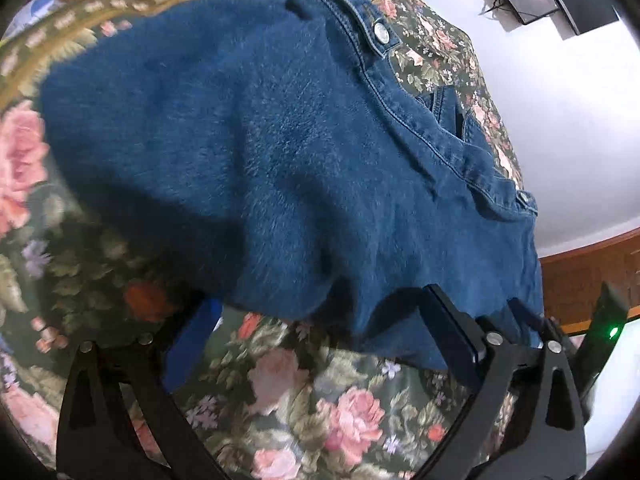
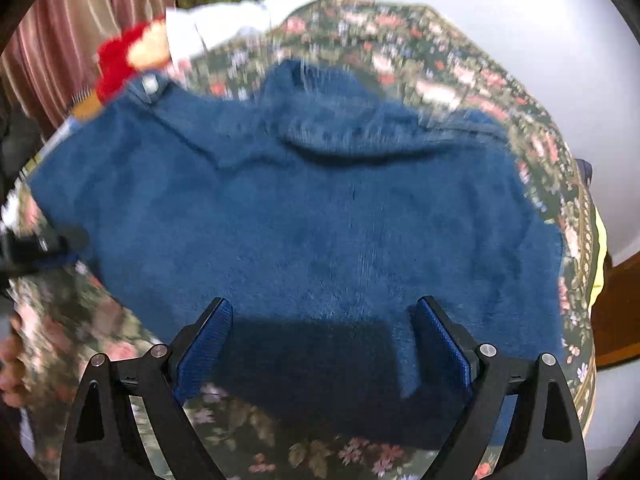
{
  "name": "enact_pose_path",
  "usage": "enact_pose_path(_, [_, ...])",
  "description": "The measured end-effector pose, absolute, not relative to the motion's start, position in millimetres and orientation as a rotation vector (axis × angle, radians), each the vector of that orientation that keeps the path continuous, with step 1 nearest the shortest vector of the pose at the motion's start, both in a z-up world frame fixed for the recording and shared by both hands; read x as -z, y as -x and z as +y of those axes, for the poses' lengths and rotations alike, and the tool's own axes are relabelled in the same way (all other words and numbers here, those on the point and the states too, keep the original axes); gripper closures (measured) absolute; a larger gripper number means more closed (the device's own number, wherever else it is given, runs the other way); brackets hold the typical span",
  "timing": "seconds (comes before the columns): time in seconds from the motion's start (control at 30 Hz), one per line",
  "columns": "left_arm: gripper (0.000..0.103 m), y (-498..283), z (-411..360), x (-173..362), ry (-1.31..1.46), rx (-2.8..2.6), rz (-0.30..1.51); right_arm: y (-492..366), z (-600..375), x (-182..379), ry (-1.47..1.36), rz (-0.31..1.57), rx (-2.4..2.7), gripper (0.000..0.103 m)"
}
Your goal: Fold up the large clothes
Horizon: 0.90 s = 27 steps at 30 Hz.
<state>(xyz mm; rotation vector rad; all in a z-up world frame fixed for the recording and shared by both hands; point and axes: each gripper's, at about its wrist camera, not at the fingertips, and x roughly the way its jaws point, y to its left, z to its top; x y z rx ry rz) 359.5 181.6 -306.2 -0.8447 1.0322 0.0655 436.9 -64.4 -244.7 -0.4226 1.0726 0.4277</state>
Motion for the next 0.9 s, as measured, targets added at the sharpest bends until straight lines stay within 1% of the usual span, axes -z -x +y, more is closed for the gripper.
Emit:
enact_pose_path(0.1, [0.003, -367, 181, 309, 0.896, -0.020, 0.997, -433, -61, 253, 0.473, 1.030, -0.443, 0.004])
enact_pose_path(0.23, [0.003, -379, 195, 319, 1.022, -0.028, 0.932, -432, -62, 256, 0.472, 1.023, -0.459, 0.002])
enact_pose_path(0.33, [0.003, -386, 199, 318, 1.053, -0.054, 0.895, -434, -64, 255, 0.443, 1.031, -0.478, 0.000])
enact_pose_path(0.37, [0.006, -387, 198, 316, 1.051, -0.078, 0.880, -434, -65, 256, 0.441, 1.029, -0.481, 0.000])
enact_pose_path(0.4, [0.015, -387, 197, 314, 1.049, -0.122, 0.867, -433, -63, 255, 0.442, 1.028, -0.481, 0.000])
enact_pose_path(0.43, [0.020, -387, 197, 313, 1.050, -0.158, 0.867, -433, -63, 255, 0.443, 1.026, -0.481, 0.000])
enact_pose_path(0.5, [0.045, -385, 197, 310, 1.047, -0.239, 0.883, -433, -61, 255, 0.446, 1.026, -0.482, 0.000])
enact_pose_path(0.53, [0.051, -384, 198, 308, 1.043, -0.261, 0.884, -432, -61, 255, 0.446, 1.027, -0.482, 0.000])
enact_pose_path(0.57, [0.060, -381, 198, 304, 1.031, -0.270, 0.877, -433, -61, 255, 0.444, 1.030, -0.483, 0.000])
enact_pose_path(0.6, [0.067, -380, 198, 301, 1.016, -0.273, 0.872, -432, -60, 254, 0.441, 1.034, -0.484, 0.000])
enact_pose_path(0.7, [0.072, -379, 188, 281, 0.906, -0.273, 0.860, -430, -59, 249, 0.437, 1.046, -0.491, 0.000])
enact_pose_path(0.9, [0.074, -370, 162, 224, 0.636, -0.289, 0.776, -425, -57, 222, 0.351, 1.025, -0.532, 0.000])
